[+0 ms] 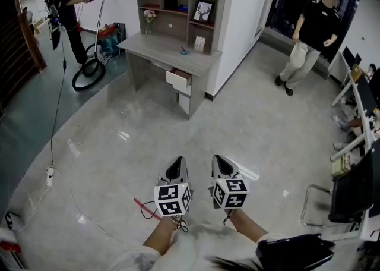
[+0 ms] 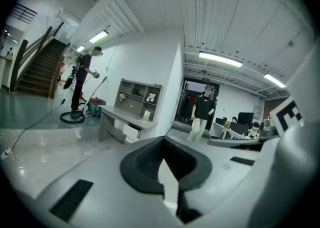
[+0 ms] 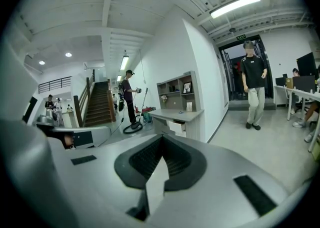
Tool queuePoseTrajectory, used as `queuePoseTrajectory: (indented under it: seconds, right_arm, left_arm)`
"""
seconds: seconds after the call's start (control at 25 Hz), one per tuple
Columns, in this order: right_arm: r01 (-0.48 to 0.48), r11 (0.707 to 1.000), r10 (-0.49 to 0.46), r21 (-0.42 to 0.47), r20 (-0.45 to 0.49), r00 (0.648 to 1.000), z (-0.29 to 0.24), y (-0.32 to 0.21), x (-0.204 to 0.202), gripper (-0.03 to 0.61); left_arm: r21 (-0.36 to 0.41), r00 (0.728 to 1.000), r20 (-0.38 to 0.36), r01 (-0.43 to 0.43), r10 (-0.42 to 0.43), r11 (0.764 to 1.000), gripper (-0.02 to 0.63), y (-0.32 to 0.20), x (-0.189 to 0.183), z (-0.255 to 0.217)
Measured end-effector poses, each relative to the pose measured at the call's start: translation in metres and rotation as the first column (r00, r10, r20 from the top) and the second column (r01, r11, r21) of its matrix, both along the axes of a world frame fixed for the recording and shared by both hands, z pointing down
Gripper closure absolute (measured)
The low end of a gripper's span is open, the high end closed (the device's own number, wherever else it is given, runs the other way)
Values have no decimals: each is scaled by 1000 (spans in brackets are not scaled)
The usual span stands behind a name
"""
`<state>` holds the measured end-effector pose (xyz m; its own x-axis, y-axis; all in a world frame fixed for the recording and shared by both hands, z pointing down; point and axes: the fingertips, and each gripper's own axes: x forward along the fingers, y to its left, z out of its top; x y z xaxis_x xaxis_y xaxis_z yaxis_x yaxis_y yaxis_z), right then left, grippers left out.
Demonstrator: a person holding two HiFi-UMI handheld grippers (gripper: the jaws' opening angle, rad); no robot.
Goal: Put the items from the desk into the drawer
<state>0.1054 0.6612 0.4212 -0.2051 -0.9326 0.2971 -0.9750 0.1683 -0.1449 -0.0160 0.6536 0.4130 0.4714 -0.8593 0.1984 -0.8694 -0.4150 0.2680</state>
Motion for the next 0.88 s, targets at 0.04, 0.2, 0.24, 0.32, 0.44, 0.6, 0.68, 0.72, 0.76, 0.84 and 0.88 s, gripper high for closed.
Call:
queuePoseTrajectory:
  seconds: [0.04,0.2,0.24,0.32,0.44,0.6,0.68,0.72,0.76,0.84,0.88]
  right_arm:
    - [-3,1000,3,-4,1,1000,1,-1,-3,580]
    - [-22,1000,22,-12,4,1000,4,-14,-17,580]
    - [-28,1000,28,-11,4,1000,3,-18,-21,580]
    - [-37,999,37,-4,7,999,1,-25,-29,580]
    - [-46,999,46,-4,4,999,2,-28,-38,580]
    - [-63,997,62,-33,-6,998,11,-29,-41,580]
    - [-71,996,71,-44,-8,997,15,-33,-41,580]
    - [-75,996,75,-46,-9,997,17,-35,-41,580]
    - [-78,996,78,-48,-11,997,18,-37,-41,580]
    - [-79,995,79,-52,-16,997,19,-43,-41,580]
    - [-79,995,78,-56,-19,997,21,-47,-40,580]
  left_arm:
    - [0,1000,0,1,-1,1000,617,-2,-4,0]
    - [2,1000,5,-5,5,1000,617,-15,-22,1]
    - [3,1000,7,-8,8,1000,617,-19,-25,0]
    - [6,1000,10,-14,14,1000,617,-27,-33,0]
    - [-2,1000,9,-21,21,1000,617,-35,-41,6]
    - [-15,1000,8,-29,29,999,617,-41,-49,10]
    - [-18,999,9,-33,33,999,617,-45,-51,13]
    - [-21,999,8,-35,35,999,617,-47,-51,15]
    - [-25,999,7,-37,37,999,617,-50,-51,17]
    - [-33,999,6,-41,41,999,617,-57,-51,20]
    - [-36,999,6,-43,43,998,617,-61,-50,21]
